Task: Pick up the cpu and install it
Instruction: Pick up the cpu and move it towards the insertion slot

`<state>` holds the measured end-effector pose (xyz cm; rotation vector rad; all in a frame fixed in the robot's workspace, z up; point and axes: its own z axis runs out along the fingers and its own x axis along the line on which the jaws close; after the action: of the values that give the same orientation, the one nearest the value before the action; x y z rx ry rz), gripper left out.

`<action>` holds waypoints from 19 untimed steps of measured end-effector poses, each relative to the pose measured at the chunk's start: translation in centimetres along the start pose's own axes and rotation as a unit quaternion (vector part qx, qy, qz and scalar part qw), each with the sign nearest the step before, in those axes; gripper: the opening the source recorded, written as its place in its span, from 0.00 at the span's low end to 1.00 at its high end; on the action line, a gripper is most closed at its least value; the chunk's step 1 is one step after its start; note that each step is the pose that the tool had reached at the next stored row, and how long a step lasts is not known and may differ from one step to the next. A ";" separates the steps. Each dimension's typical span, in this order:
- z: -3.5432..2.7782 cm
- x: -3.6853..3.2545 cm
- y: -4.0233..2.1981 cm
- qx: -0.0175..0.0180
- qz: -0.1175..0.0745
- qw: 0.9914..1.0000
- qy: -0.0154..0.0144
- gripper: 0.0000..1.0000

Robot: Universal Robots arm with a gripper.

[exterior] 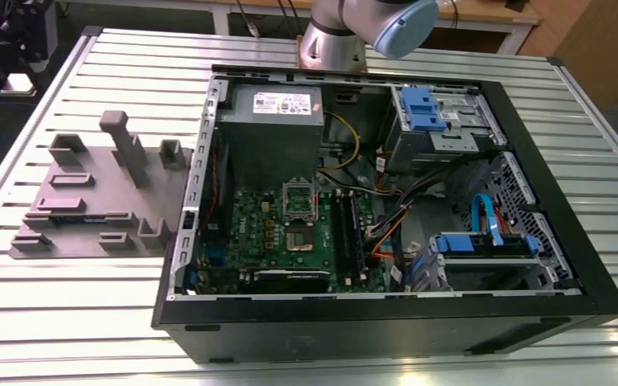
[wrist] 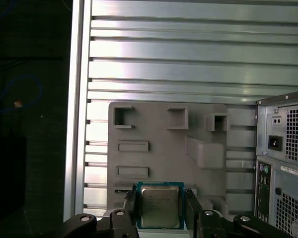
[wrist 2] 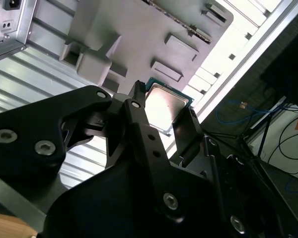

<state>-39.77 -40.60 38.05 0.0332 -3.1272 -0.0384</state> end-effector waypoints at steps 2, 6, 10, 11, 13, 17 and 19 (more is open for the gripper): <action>-0.01 -0.24 -0.01 0.000 0.000 1.000 0.000 0.47; -0.01 -0.42 -0.01 0.000 0.000 1.000 0.000 0.47; -0.01 -0.44 -0.01 0.000 0.000 1.000 0.000 0.47; -0.02 -0.45 -0.05 0.000 0.000 1.000 0.000 0.47; -0.02 -0.45 -0.22 0.000 0.000 1.000 0.000 0.47; -0.02 -0.44 -0.52 0.000 0.001 1.000 0.000 0.47; -0.02 -0.52 -0.52 0.000 0.001 1.000 0.000 0.47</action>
<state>-39.24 -41.11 38.04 0.0297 -3.1272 -0.0378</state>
